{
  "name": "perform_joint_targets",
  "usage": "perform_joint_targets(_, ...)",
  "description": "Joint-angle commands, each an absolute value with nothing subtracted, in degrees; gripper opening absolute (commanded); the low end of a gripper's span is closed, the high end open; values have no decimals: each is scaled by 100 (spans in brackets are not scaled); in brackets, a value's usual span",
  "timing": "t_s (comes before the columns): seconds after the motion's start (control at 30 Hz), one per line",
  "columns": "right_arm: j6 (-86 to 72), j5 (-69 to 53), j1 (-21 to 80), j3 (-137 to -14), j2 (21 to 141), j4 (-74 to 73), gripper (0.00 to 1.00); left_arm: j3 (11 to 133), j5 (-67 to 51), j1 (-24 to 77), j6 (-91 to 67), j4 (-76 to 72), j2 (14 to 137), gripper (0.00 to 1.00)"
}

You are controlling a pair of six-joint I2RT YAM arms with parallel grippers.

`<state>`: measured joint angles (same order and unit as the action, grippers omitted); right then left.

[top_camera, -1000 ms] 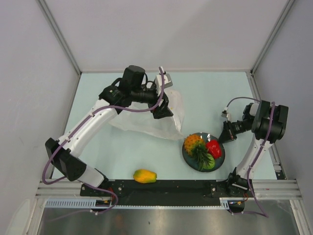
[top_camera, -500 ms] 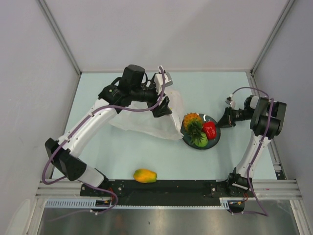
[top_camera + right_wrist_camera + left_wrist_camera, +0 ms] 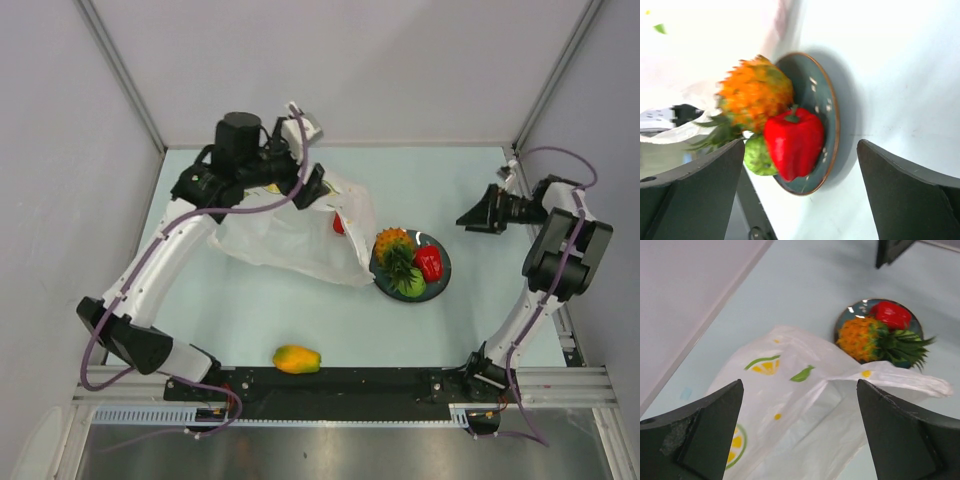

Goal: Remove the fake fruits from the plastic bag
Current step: Move the plate to the center of the board, then pick up the fake fruit from the center of the board.

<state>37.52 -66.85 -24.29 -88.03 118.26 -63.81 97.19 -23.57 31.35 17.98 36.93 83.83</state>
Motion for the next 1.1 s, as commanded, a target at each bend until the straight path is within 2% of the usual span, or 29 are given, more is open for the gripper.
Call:
perform_joint_targets(0.0,2910,-5706,-2120,-8880,9791,-5435,100,9458,-2276,2068,1083,3349,7920,100)
perform_joint_targets(0.07,2025,-4504,-1393,-8204,8654,-3927,100,9335,-2259,1531,915,3244,7840,100)
perform_joint_targets(0.1,1752,-4135,-1084,-7835,7987,-2502,100,9264,-2267,1373,775,3156,7805,100)
perform_joint_targets(0.13,1584,-4026,-785,-7205,7023,-1852,100,9229,-2285,1075,713,3129,7779,100)
perform_joint_targets(0.2,1058,-3990,374,-7040,6497,-796,100,9159,-2242,871,668,3094,7734,100)
perform_joint_targets(0.27,1019,-3894,1322,-7434,6451,-878,100,9080,-2163,730,729,3068,7638,100)
perform_joint_targets(0.3,1141,-3702,2328,-7627,6521,-1331,99,8922,-2110,686,756,3041,7568,100)
perform_joint_targets(0.37,1930,-3517,3466,-8040,6872,-1922,95,8667,-2057,607,730,2770,7287,100)
perform_joint_targets(0.4,2195,-3150,4533,-8068,6995,-2351,94,8388,-2031,572,695,2673,7173,100)
perform_joint_targets(0.47,2986,-2849,5384,-8060,7407,-2749,91,8105,-1890,519,624,2409,6814,100)
perform_joint_targets(0.53,2728,-2295,6070,-8042,7689,-2840,91,7736,-1689,466,475,2286,6576,100)
perform_joint_targets(0.73,2795,-2399,6564,-7744,8788,-2856,95,6883,-1460,343,334,2083,5731,100)
perform_joint_targets(0.83,2304,-2259,6706,-7655,9289,-2830,95,6514,-1257,316,290,1960,5283,100)
perform_joint_targets(0.93,2312,-2451,6855,-7647,9781,-2971,92,6223,-1379,132,167,1916,4905,100)
perform_joint_targets(1.07,2214,-3039,6812,-7847,10159,-3031,94,5951,-1424,62,272,2013,4580,100)
